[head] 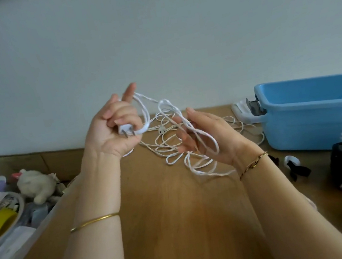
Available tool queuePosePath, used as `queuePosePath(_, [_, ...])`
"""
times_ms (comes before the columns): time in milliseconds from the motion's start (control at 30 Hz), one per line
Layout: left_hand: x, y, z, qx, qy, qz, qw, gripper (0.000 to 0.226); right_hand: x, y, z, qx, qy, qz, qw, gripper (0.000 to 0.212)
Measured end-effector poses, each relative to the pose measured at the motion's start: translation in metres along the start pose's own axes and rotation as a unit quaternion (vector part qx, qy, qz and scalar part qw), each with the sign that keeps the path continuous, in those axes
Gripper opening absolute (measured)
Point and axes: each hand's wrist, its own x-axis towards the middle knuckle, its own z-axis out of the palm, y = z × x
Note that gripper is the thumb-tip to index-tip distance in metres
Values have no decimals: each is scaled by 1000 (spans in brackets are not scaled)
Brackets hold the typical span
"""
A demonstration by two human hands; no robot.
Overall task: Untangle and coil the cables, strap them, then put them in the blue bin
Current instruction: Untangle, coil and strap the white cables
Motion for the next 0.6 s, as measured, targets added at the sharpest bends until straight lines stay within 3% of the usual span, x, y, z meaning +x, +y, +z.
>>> queuePosePath(133, [-3,3,6,-52,97,185,977,36,4,5,0,89,58,75,992,35])
queuePosePath(300, [-1,5,6,-63,123,320,937,24,6,10,-10,116,97,152,977,64])
queuePosePath(367, [-2,9,2,-52,127,358,923,19,5,10,-10,17,111,161,981,57])
queuePosePath(400, [-3,11,-2,-59,123,375,917,27,4,10,-8,-55,102,158,981,48])
queuePosePath(500, [-4,16,-14,-40,148,421,894,37,-2,4,1,-225,3,118,967,18])
queuePosePath(600, [-4,17,-26,57,240,454,856,28,-9,-10,7,-263,-97,93,955,14])
